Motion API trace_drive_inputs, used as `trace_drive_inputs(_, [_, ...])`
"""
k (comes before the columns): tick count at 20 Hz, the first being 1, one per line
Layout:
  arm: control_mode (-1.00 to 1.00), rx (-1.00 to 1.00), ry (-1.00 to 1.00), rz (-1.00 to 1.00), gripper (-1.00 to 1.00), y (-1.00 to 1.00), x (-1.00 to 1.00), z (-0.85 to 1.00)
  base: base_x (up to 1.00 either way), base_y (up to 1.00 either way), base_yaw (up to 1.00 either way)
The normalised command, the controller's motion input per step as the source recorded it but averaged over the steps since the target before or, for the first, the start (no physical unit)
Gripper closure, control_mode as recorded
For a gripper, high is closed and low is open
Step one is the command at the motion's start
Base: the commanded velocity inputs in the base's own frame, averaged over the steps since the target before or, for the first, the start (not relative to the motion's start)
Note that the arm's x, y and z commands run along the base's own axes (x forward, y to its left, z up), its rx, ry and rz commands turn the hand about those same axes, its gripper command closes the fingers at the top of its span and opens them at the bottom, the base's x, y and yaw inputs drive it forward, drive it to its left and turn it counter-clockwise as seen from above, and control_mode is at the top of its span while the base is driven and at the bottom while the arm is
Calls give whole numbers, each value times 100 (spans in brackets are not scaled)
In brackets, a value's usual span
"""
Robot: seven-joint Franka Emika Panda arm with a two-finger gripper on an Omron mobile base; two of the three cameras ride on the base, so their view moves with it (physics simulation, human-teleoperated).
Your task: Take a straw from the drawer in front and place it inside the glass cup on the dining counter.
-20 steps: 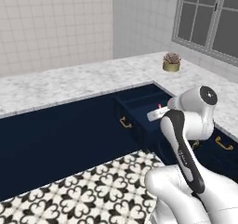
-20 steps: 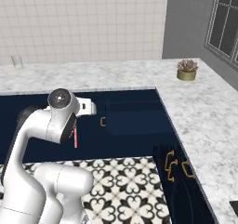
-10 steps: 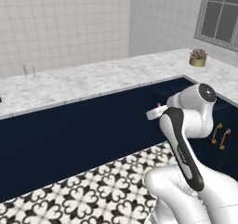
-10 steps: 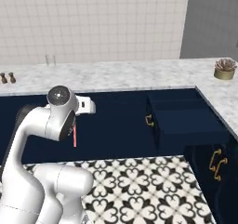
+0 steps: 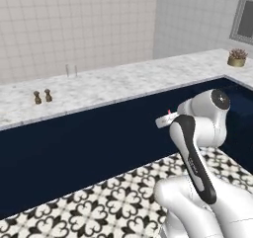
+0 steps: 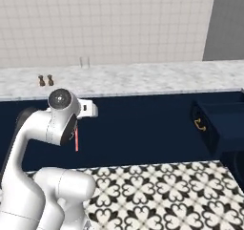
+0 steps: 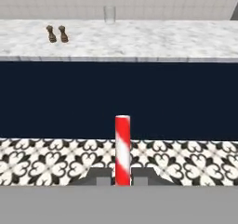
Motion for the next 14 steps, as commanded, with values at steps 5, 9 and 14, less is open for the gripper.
trace_drive_inputs(5, [100,0,0,0,100,0,0,0,28,100,-2])
trace_drive_inputs(9, [100,0,0,0,100,0,0,0,16,100,-3])
trace_drive_inputs(14, [100,0,0,0,100,0,0,0,0,100,-7])
